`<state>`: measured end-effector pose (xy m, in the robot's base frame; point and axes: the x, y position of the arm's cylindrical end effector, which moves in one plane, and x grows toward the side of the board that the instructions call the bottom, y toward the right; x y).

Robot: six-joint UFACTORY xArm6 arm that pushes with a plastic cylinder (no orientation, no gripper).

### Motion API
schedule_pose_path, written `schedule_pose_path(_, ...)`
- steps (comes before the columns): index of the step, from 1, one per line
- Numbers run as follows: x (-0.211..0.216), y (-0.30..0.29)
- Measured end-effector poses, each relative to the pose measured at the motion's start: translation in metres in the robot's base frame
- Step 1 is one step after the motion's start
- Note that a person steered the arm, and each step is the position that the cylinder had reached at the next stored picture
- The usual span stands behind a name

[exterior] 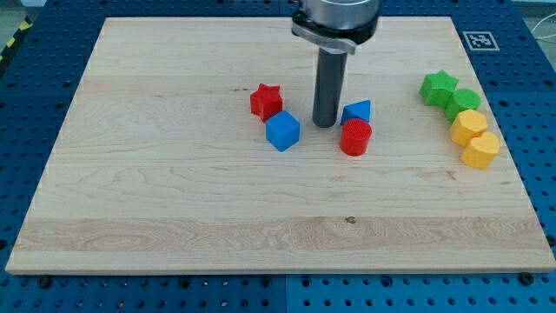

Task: Move the red circle towards bottom right

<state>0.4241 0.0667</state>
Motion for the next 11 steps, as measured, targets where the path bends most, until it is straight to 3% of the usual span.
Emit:
schedule_pose_path(3,0.062,0.050)
schedule_pose_path(6,0.074,0.022)
schedule_pose_path(9,0.082,0.086)
schedule_pose_path(11,0.111,0.071)
